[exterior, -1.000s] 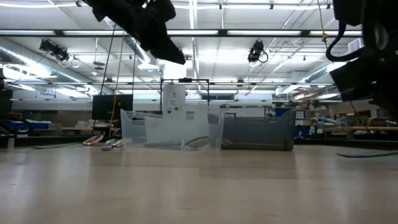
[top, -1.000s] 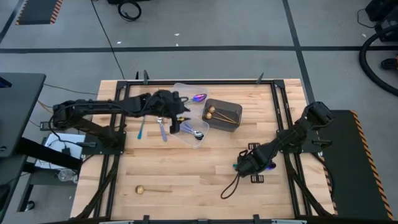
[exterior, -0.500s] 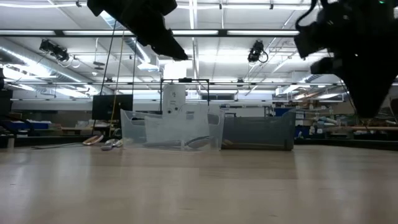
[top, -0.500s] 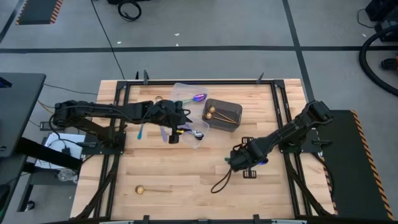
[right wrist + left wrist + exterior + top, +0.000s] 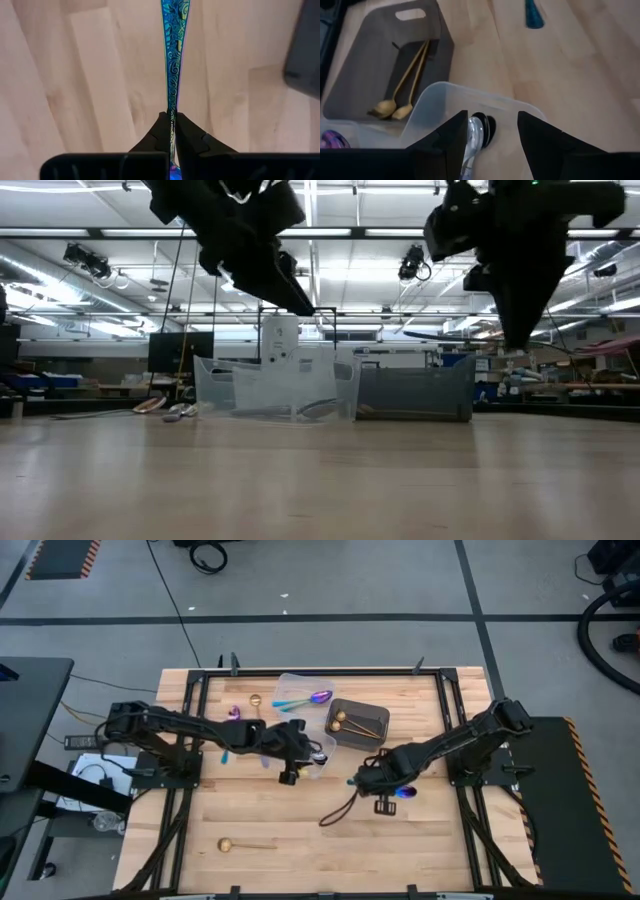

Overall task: Sort silverware by color (type)
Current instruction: Put the blue spoon into the top transparent bin

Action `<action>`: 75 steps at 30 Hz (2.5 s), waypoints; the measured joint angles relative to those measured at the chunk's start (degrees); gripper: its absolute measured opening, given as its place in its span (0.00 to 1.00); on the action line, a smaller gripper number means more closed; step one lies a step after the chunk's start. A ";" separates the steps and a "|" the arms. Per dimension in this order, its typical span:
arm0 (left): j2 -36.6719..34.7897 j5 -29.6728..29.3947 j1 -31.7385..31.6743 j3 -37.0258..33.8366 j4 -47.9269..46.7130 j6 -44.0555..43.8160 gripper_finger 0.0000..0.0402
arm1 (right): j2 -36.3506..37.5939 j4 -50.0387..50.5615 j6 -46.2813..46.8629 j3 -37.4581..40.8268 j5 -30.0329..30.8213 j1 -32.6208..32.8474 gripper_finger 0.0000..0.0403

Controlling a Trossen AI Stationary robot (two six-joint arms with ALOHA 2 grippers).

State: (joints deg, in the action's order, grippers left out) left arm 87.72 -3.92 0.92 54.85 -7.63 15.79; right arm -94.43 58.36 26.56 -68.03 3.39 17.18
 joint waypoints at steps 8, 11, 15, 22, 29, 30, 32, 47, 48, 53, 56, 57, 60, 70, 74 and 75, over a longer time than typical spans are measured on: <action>2.74 -9.76 5.14 0.01 4.48 9.32 0.45 | 0.00 -3.09 -0.48 -0.39 -6.02 -5.59 0.04; 3.17 -14.88 7.07 0.02 4.49 13.40 0.45 | 0.00 -6.20 -1.50 -0.39 -9.42 -7.60 0.04; 3.15 -18.29 8.82 0.01 4.99 16.96 0.43 | 0.00 -11.34 -3.64 -0.39 -13.86 -9.84 0.04; 3.13 -18.91 10.87 0.02 7.50 20.07 0.41 | 0.00 -18.65 -4.17 -0.39 -21.52 -12.83 0.04; 3.13 -18.96 11.31 0.02 7.73 19.68 0.41 | 0.00 -20.54 -2.24 -0.39 -24.39 -15.57 0.04; 3.13 -19.00 11.31 0.02 7.79 19.72 0.41 | 0.00 -20.62 -2.15 -0.39 -24.48 -15.90 0.04; 3.13 -19.00 11.31 0.02 8.12 19.87 0.41 | 0.00 -20.90 -2.17 -0.39 -24.58 -16.49 0.04; 3.13 -18.84 11.58 0.02 8.56 24.17 0.39 | 0.00 -26.81 -1.95 -0.39 -28.99 -17.50 0.05; 3.13 -18.82 11.58 0.02 8.59 24.56 0.37 | 0.00 -26.81 -1.59 -0.39 -28.81 -17.50 0.05; 3.71 -18.72 11.58 0.02 10.52 26.24 0.25 | 0.00 -27.46 -0.30 -0.39 -28.67 -17.73 0.05; 4.77 -17.88 11.60 0.04 11.11 28.47 0.17 | 0.00 -27.99 0.75 -0.39 -28.58 -17.87 0.05; 5.09 -17.84 11.60 0.04 11.01 29.21 0.15 | 0.00 -28.03 0.93 -0.39 -28.61 -17.87 0.05; 6.15 -17.87 11.60 0.07 11.72 31.23 0.06 | 0.00 -28.00 1.44 -0.37 -28.58 -17.85 0.05; 6.36 -18.89 11.75 0.07 12.05 32.88 0.03 | -0.02 -29.28 0.30 -0.33 -26.14 -17.78 0.14; 6.41 -18.71 11.79 0.05 12.05 32.64 0.03 | 0.00 -30.10 0.22 -0.44 -25.76 -17.80 0.25; 6.41 -18.73 11.79 0.06 12.04 32.62 0.03 | 0.00 -30.09 0.26 -0.44 -25.85 -17.80 0.27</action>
State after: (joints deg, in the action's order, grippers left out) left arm 94.13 -22.64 12.71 54.91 4.41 48.41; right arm -94.43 28.27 26.83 -68.47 -22.45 -0.62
